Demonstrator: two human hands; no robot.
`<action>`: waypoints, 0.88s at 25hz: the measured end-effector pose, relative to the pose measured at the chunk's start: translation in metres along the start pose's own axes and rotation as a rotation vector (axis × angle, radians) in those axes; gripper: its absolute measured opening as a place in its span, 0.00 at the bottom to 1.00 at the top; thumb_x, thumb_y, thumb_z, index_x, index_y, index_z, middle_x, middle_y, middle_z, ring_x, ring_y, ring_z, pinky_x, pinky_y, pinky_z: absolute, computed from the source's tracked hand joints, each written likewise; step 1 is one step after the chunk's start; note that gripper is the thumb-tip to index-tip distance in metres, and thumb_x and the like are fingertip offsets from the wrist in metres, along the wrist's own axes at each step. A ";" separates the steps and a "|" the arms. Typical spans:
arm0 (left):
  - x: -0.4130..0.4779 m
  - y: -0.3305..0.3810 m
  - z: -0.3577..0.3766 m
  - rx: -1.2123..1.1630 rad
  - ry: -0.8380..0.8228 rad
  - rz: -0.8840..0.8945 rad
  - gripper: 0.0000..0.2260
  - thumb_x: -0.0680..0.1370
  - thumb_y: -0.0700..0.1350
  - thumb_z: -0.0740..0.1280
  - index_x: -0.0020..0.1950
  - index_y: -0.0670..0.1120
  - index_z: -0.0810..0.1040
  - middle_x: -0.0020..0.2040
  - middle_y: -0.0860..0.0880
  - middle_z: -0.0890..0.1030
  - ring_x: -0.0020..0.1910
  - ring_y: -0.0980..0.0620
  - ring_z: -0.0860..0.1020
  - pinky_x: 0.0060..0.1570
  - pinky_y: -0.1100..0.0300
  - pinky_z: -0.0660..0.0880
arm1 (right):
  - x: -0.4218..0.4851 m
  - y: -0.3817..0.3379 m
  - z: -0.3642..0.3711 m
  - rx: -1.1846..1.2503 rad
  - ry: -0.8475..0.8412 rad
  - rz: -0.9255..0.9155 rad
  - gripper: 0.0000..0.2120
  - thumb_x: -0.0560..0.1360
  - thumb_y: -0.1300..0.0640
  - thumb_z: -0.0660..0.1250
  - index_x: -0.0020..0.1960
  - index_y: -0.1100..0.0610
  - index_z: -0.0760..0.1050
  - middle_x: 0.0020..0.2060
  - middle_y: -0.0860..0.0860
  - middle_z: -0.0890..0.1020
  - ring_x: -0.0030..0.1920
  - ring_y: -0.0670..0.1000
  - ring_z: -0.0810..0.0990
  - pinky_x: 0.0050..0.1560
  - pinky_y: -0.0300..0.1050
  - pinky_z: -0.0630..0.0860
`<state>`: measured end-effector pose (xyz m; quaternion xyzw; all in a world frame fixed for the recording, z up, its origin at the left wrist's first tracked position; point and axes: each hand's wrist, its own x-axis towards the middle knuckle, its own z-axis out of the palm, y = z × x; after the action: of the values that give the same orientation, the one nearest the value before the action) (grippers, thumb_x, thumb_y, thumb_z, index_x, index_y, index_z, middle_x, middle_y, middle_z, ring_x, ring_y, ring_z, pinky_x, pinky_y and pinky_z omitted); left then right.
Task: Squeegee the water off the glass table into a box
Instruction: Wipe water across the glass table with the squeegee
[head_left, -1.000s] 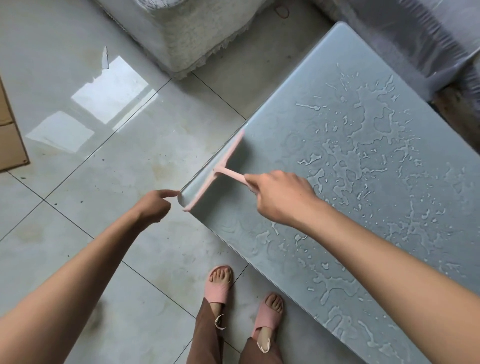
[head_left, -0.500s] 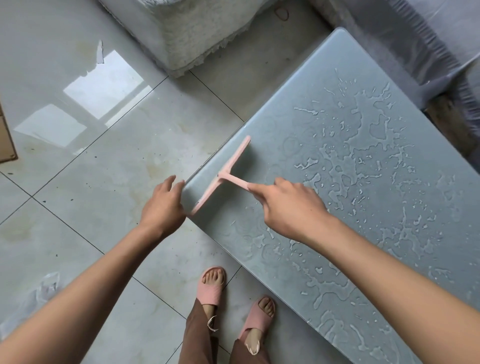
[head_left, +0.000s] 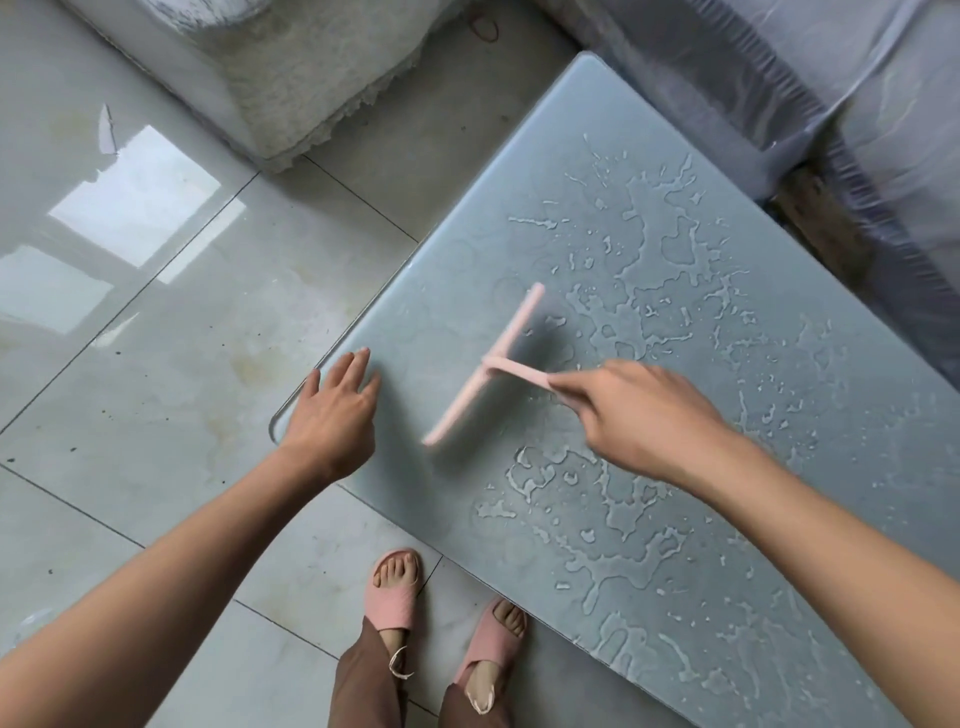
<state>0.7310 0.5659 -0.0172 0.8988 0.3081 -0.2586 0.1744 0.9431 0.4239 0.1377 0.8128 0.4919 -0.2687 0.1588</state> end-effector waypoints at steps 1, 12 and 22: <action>0.002 0.001 -0.002 0.009 -0.004 0.000 0.25 0.79 0.42 0.54 0.77 0.44 0.55 0.79 0.45 0.44 0.78 0.47 0.45 0.75 0.48 0.49 | 0.015 -0.006 -0.001 0.026 0.008 -0.033 0.15 0.80 0.50 0.55 0.64 0.39 0.70 0.53 0.54 0.79 0.55 0.61 0.77 0.50 0.51 0.73; 0.020 0.020 -0.017 0.051 -0.014 0.039 0.20 0.79 0.45 0.56 0.72 0.44 0.64 0.76 0.47 0.60 0.73 0.48 0.61 0.66 0.53 0.63 | -0.033 0.073 0.009 0.022 -0.234 0.196 0.16 0.80 0.48 0.54 0.65 0.38 0.70 0.59 0.50 0.78 0.58 0.58 0.77 0.55 0.52 0.75; 0.046 0.023 -0.040 0.206 -0.114 -0.007 0.20 0.78 0.42 0.53 0.69 0.49 0.70 0.60 0.44 0.77 0.58 0.43 0.76 0.52 0.56 0.73 | 0.104 0.026 -0.031 0.310 -0.047 -0.075 0.18 0.77 0.52 0.59 0.66 0.43 0.72 0.65 0.49 0.76 0.64 0.56 0.74 0.64 0.50 0.71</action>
<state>0.7911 0.5886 -0.0076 0.8947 0.2724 -0.3403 0.0974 1.0135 0.5015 0.1007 0.8021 0.4707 -0.3660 0.0327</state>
